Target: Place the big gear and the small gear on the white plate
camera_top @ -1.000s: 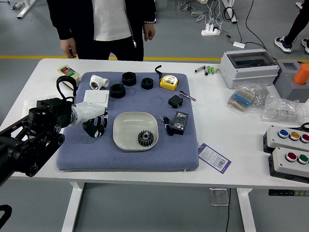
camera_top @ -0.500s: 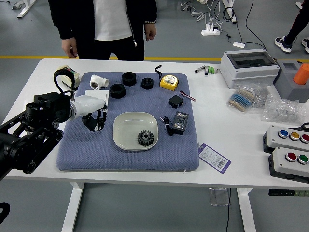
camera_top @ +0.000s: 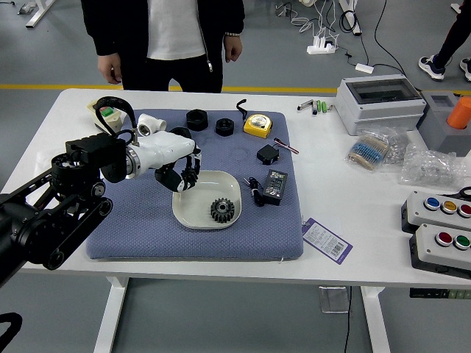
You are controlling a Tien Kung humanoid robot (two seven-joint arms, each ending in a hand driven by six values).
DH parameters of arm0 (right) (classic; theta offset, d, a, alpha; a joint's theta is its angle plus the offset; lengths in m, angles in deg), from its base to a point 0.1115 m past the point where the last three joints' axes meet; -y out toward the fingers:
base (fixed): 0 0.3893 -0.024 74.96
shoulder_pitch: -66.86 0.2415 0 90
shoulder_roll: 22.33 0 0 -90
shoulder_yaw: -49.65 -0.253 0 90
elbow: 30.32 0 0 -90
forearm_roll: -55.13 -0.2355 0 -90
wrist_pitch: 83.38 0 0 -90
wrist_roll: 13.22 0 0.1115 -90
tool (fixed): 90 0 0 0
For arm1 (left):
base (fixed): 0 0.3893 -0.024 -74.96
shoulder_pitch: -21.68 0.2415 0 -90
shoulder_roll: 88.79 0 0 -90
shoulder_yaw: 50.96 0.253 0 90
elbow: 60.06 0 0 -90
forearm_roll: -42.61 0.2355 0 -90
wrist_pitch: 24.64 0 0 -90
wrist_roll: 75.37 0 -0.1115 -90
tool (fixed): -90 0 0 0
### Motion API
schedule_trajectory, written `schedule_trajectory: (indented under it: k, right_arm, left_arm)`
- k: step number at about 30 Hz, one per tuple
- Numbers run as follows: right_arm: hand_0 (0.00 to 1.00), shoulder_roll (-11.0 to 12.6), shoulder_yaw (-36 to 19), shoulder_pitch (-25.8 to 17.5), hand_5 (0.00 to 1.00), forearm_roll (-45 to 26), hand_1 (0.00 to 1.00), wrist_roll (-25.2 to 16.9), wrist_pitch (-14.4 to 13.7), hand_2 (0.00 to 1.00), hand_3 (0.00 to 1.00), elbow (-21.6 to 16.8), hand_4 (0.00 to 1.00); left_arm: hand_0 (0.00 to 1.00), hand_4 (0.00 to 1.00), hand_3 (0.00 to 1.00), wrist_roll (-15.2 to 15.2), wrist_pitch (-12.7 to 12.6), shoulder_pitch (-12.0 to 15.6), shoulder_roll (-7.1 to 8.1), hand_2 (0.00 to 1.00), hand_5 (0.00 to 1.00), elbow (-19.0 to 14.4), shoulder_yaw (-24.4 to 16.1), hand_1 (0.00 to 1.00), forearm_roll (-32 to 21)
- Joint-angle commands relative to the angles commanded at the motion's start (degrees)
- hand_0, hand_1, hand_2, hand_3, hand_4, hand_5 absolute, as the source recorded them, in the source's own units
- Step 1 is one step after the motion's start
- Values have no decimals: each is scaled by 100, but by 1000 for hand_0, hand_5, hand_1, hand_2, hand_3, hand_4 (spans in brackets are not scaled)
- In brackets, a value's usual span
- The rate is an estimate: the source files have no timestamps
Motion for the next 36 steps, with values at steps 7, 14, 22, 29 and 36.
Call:
schedule_trajectory:
  k: [7,14,22,29,36]
  right_arm:
    - [734,19,47,53,750,-3,740,1,-6,765,628,-13,904]
    - [735,32,41,83,750,-12,740,-7,-12,765,628,-21,904]
    - [734,30,45,93,750,-16,740,-11,-13,765,628,-19,904]
    - [733,28,46,93,749,-12,740,-8,-12,765,627,-17,904]
    - [733,25,42,83,750,-14,740,-8,-10,765,628,-15,904]
  left_arm:
    - [263,40,399,-204,-145,-93,-354,282,2,609,-6,212,256]
    - [266,598,501,-212,-177,-175,-497,355,2,1172,-70,263,584]
    - [267,987,565,-141,-319,-224,-543,428,164,1479,-128,304,608]
    - [275,998,620,-77,-412,-232,-524,445,324,1429,-96,334,608]
    - [277,998,690,43,-557,-227,-503,470,423,1363,-147,351,608]
